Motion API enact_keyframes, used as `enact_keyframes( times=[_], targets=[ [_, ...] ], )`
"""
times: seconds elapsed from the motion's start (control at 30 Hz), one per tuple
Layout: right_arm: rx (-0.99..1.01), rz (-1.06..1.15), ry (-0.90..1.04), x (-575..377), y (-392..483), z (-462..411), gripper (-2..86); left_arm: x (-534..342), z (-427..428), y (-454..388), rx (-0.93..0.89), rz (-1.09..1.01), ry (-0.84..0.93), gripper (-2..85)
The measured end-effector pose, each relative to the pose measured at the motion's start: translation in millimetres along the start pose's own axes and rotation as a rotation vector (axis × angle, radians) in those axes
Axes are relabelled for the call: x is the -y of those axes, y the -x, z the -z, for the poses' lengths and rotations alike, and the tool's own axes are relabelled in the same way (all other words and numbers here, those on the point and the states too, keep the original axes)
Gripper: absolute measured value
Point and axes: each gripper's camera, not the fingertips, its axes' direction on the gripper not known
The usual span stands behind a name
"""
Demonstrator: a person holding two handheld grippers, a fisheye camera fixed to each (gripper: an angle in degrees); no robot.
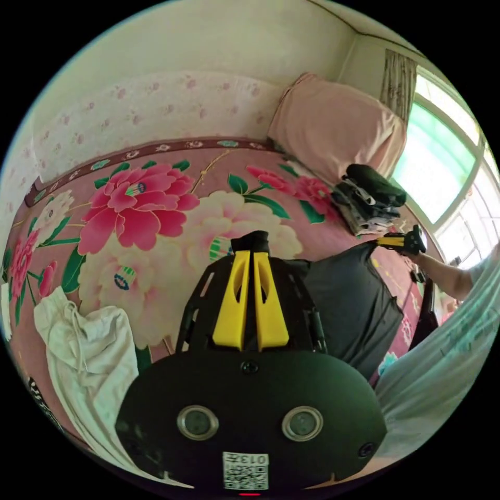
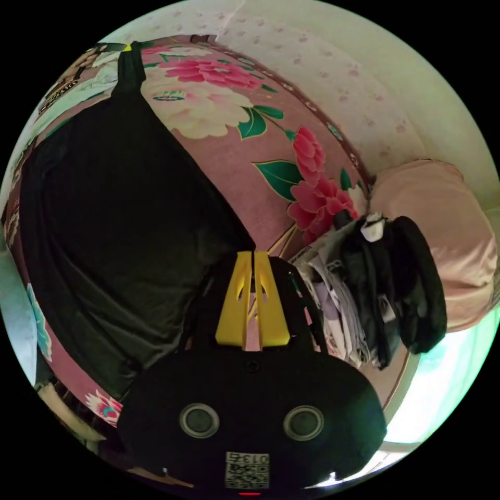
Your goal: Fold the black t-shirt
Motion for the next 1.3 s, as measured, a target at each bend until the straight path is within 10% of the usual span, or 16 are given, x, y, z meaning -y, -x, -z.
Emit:
enact_keyframes(
  times=[0.87,1.3],
  targets=[
    [-0.037,-0.185,0.225,-193.3,153.4,130.5,3.8,-268.3,91.4,45.9,0.021,0.219,0.508,0.8],
    [0.053,-0.546,0.073,-168.1,77.8,139.3,0.2,-243.1,113.9,125.6,0.034,0.385,0.256,2.9]
  ],
)
